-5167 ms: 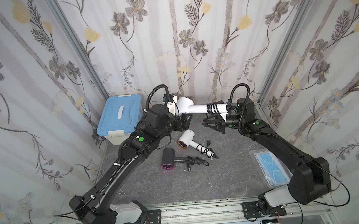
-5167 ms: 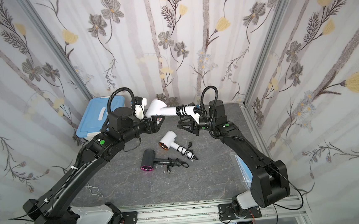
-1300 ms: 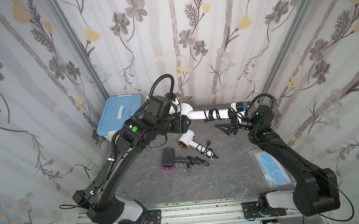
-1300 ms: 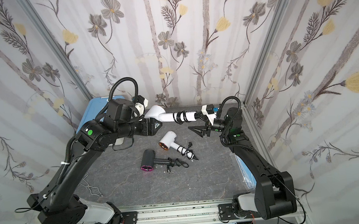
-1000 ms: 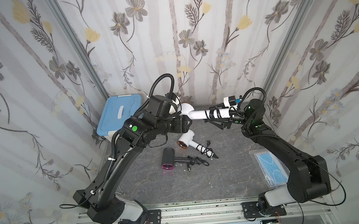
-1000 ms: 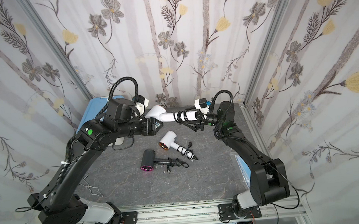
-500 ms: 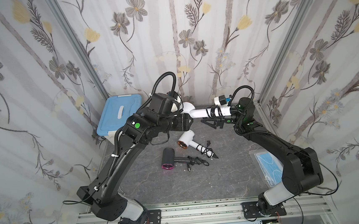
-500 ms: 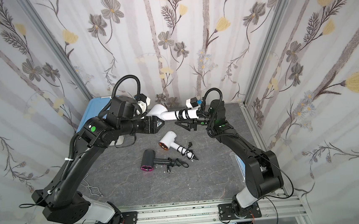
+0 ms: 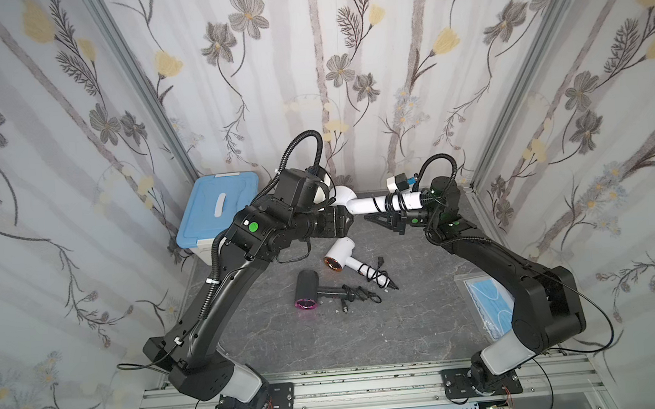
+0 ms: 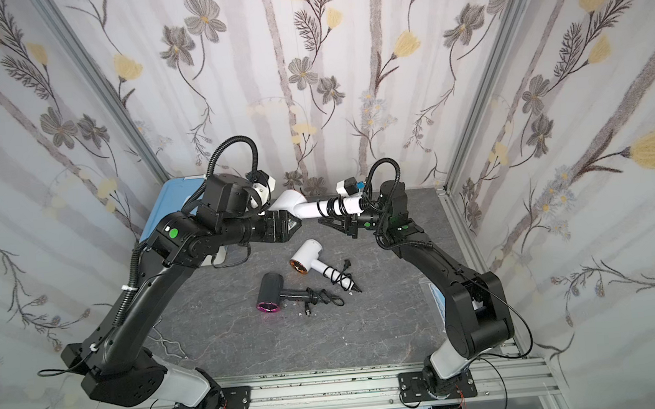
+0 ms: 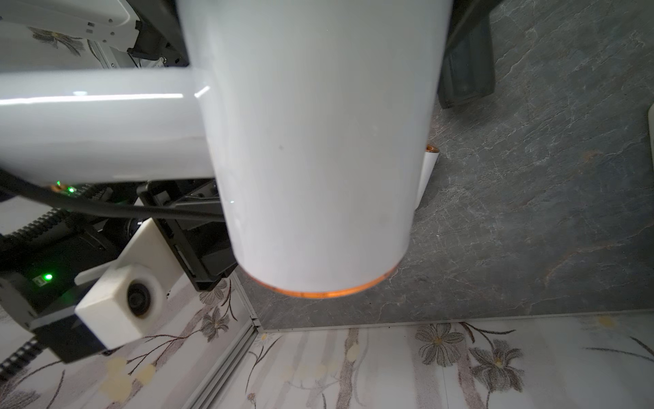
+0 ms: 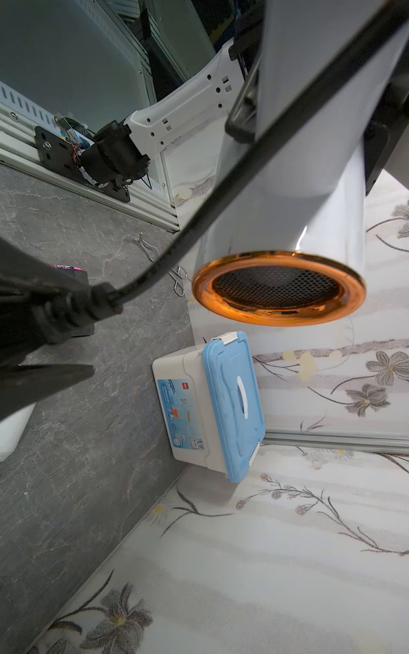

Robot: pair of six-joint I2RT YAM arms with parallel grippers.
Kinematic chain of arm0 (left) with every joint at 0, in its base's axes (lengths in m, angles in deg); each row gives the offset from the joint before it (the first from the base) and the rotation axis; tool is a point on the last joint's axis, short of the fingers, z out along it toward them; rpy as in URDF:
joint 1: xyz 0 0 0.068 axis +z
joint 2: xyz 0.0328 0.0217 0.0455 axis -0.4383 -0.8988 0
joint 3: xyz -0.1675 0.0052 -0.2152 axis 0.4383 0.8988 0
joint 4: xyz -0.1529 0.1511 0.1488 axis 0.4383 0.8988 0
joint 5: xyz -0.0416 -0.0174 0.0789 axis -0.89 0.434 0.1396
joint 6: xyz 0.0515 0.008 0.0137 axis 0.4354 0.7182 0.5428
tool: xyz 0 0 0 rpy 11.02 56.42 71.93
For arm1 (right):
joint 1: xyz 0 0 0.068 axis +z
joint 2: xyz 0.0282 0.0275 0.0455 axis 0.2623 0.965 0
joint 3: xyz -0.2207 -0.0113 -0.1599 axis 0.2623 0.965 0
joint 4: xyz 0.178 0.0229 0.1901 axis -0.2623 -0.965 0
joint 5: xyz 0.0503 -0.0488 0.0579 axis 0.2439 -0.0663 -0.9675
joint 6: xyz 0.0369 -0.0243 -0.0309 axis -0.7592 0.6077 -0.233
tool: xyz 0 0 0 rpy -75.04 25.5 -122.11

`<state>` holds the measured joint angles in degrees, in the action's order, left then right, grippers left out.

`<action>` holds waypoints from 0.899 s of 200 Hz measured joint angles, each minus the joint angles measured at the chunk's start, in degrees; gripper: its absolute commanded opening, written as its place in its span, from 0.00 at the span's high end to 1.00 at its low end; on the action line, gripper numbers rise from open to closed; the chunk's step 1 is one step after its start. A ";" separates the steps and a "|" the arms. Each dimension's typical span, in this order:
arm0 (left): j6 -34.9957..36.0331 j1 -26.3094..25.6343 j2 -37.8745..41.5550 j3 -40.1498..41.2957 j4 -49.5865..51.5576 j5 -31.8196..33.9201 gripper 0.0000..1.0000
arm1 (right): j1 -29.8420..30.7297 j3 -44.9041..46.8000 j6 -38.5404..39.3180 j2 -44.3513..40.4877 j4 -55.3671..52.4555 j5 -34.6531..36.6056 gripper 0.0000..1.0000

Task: Wrap the cord around the hair dryer
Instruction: Wrap the power cord around the hair dryer.

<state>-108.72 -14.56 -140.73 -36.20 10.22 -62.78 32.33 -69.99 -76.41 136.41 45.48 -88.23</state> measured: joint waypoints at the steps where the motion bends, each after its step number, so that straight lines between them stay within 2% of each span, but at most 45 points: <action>1: 0.00 0.00 0.00 0.07 0.00 0.00 1.00 | 0.00 0.00 -0.11 0.00 0.00 0.04 0.91; 35: -0.17 0.17 0.17 2.67 -0.55 -0.39 1.00 | -0.28 0.00 -2.64 0.48 1.14 1.29 1.00; 88: -0.35 1.44 2.84 10.40 -2.84 -5.31 1.00 | -1.40 -1.42 -7.15 2.97 4.50 3.76 1.00; 133: 0.26 2.10 3.93 18.08 -5.70 -10.03 1.00 | -1.81 -9.60 -4.96 5.88 2.60 3.93 1.00; 180: 1.05 2.71 4.28 22.67 -8.98 -10.51 1.00 | -3.23 -13.16 -3.08 7.82 -0.55 3.06 1.00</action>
<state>-107.67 -11.85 -136.44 -13.53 1.24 -73.29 29.10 -83.15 -79.49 144.24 44.93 -85.17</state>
